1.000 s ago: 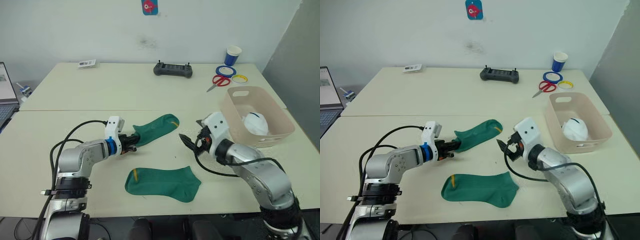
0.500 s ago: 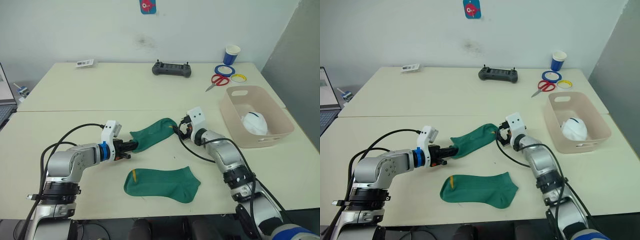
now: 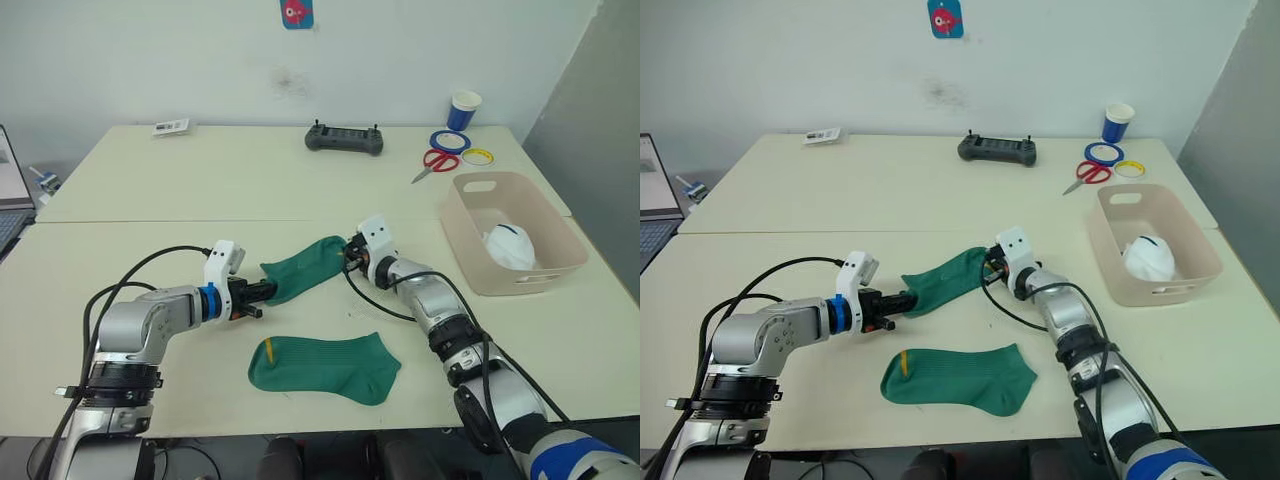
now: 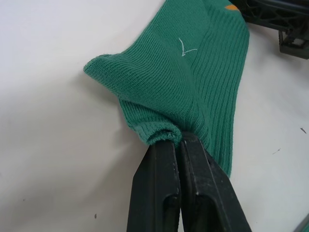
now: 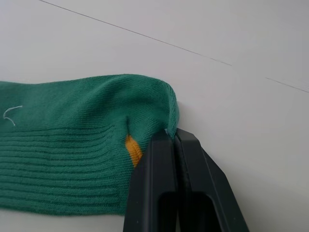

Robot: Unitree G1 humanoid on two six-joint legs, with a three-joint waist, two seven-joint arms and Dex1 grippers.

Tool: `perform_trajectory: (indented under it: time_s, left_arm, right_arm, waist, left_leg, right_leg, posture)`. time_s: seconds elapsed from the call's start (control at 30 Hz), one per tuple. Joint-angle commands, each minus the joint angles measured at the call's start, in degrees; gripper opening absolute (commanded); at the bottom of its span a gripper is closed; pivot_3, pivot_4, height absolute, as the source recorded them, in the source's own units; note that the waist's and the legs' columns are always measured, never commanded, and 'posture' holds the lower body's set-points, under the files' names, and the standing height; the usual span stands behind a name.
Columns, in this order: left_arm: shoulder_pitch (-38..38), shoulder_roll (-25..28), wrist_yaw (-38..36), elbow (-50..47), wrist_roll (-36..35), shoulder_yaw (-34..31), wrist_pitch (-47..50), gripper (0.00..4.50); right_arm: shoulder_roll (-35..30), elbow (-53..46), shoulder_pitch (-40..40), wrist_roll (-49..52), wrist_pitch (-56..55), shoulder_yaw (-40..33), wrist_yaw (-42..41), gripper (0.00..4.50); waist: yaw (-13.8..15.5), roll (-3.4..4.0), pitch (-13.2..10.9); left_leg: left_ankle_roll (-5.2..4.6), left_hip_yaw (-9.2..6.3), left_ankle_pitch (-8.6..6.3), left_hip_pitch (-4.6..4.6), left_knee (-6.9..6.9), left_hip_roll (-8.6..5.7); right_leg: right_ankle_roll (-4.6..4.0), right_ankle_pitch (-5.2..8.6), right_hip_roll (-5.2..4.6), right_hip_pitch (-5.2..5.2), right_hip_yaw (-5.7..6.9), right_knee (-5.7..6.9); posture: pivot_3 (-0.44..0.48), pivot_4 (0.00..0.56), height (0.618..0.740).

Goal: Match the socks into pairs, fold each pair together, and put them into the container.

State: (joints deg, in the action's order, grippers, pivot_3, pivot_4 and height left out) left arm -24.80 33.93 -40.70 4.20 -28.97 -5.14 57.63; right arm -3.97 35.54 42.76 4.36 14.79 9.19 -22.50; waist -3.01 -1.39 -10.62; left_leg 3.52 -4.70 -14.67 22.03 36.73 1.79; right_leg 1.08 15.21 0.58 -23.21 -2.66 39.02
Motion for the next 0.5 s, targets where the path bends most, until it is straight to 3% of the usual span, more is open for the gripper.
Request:
perform_trajectory:
  time_s: [0.03,0.33,0.5]
  left_arm:
    - [-1.1,0.2,0.1,1.1,1.0,0.0,-1.9,0.0]
    - [-4.8,-3.5,0.2,1.4,1.6,1.5,-7.1,0.0]
    - [-3.5,-5.4,1.3,2.5,2.7,2.3,-7.9,0.0]
  right_arm:
    - [-2.2,-11.6,-4.1,-0.1,3.5,-1.3,0.4,0.02]
    - [-6.4,-49.7,-21.4,1.8,24.2,-4.1,4.3,0.02]
    - [-5.7,-58.6,-28.8,1.7,31.0,-3.2,7.4,0.02]
  waist:
    - [0.2,0.01,0.0]
    - [0.3,0.03,0.0]
    - [0.1,0.03,0.0]
  left_leg:
    - [0.0,-0.01,0.0,0.01,0.0,0.0]
    - [0.01,-0.03,0.0,0.11,0.0,0.0]
    - [0.0,-0.01,0.0,0.09,-0.01,0.0]
  right_leg:
    - [0.0,0.0,0.0,0.0,0.0,0.0]
    - [0.24,0.14,-0.01,-0.07,0.02,-0.02]
    - [0.25,0.15,0.0,-0.08,-0.01,-0.02]
  posture:
    - [0.0,0.15,0.74]
    - [0.0,0.15,0.74]
    - [0.0,0.15,0.74]
